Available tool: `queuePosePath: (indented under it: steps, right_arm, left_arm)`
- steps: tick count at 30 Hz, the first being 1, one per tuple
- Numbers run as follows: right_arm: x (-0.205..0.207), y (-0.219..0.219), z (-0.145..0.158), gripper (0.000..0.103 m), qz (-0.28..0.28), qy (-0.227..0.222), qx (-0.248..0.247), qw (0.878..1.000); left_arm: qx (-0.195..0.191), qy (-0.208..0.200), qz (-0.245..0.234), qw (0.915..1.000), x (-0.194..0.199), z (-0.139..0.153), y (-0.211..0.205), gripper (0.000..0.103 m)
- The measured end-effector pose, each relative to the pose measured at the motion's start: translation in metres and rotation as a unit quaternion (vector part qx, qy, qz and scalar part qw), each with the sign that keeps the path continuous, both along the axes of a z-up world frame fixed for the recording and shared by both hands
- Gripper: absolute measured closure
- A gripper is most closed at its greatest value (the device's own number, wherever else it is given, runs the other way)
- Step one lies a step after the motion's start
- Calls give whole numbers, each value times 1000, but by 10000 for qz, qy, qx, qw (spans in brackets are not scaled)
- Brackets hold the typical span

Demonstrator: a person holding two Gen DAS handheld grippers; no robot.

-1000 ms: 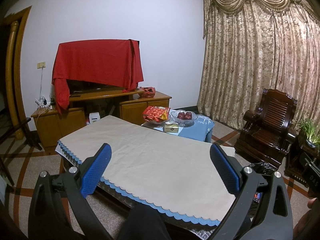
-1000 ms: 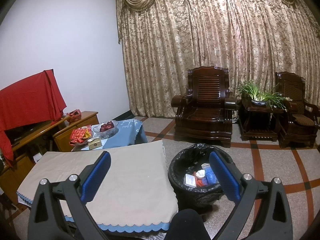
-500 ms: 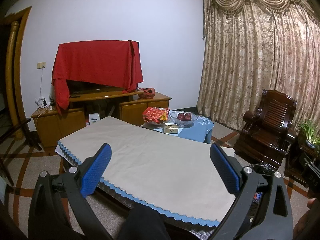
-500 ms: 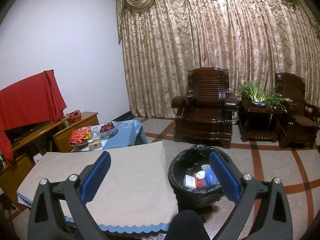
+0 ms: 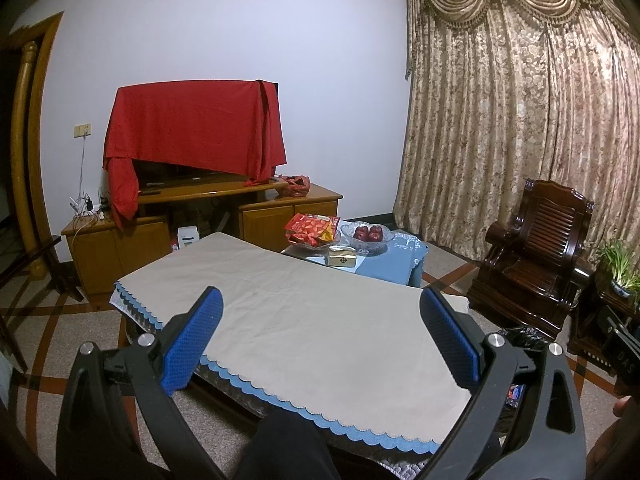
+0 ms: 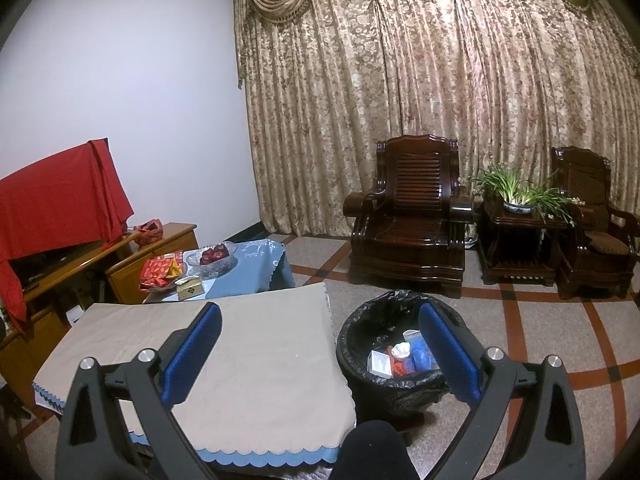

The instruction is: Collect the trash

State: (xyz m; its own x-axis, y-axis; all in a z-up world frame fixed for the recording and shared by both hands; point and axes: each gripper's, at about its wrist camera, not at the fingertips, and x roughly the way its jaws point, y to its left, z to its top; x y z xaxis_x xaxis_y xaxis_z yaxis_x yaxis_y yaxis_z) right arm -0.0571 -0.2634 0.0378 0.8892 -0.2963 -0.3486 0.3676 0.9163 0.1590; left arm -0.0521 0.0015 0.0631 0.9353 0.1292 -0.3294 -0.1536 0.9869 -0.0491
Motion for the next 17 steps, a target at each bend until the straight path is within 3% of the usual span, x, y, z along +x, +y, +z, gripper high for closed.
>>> queuePosePath:
  steps: [17]
  right_arm:
    - [0,0,-1,6,-1,5,2,10000]
  left_arm:
    - [7,25,-21,10000,-3,-1,-9,7]
